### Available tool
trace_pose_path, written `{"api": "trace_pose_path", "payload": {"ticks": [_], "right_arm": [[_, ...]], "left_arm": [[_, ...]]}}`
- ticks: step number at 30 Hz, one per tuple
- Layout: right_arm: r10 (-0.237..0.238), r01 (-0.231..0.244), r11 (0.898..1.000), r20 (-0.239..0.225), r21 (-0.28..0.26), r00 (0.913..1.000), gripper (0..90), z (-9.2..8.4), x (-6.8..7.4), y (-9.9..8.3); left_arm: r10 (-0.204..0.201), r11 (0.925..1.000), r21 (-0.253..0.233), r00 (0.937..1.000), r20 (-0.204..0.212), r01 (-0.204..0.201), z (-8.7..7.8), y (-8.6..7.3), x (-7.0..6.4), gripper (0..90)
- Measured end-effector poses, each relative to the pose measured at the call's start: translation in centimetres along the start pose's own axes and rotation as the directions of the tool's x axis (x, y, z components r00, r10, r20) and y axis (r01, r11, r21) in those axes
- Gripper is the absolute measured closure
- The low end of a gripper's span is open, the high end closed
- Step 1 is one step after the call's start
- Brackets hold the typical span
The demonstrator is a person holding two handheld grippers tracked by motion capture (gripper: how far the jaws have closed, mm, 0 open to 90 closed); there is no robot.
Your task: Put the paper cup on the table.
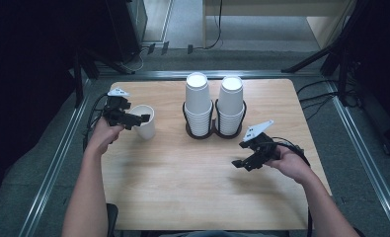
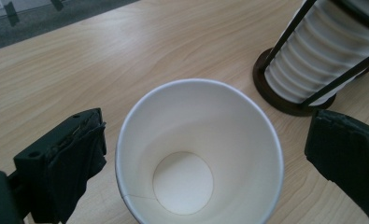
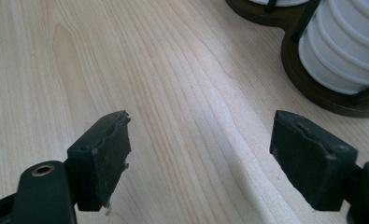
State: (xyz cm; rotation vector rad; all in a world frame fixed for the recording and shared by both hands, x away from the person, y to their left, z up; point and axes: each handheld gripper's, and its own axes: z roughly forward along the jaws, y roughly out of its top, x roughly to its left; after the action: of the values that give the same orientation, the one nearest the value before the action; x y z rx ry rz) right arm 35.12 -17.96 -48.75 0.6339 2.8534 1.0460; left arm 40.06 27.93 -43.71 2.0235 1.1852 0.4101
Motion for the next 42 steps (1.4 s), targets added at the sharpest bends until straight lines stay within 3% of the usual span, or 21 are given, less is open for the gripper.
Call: {"api": "trace_pose_path", "payload": {"ticks": [9, 19, 26, 30, 42], "right_arm": [[-0.003, 0.003, 1.0, -0.004, -0.004, 1.0, 20.2, -0.1, 0.0, 0.0], [-0.005, 0.005, 1.0, -0.004, -0.008, 1.0, 20.2, -0.2, -0.1, 0.0], [-0.003, 0.002, 1.0, -0.023, -0.012, 0.9997, 20.2, 0.0, -0.3, 0.0], [-0.003, 0.002, 1.0, -0.021, -0.005, 0.9998, 20.2, -0.1, -0.4, -0.2], [-0.002, 0.001, 0.999, -0.007, -0.04, 1.0, 20.2, -0.7, -0.2, 0.1]], "left_arm": [[-0.005, 0.9995, 0.03, 1.0, 0.007, 0.005, -1.1, 0.9, -0.9, 0.0], [-0.012, 0.9996, 0.025, 0.9971, 0.074, 0.011, -2.2, 1.9, -2.7, 0.0], [0.041, 0.9984, 0.035, 0.9918, 0.121, -0.046, -2.1, 2.1, -5.1, 0.0], [0.069, 0.9964, 0.042, 0.9903, 0.121, -0.074, -1.7, 2.2, -6.3, 0.0], [0.098, 0.9927, 0.05, 0.9772, 0.188, -0.11, -0.6, 2.0, -9.3, 0.0]]}}
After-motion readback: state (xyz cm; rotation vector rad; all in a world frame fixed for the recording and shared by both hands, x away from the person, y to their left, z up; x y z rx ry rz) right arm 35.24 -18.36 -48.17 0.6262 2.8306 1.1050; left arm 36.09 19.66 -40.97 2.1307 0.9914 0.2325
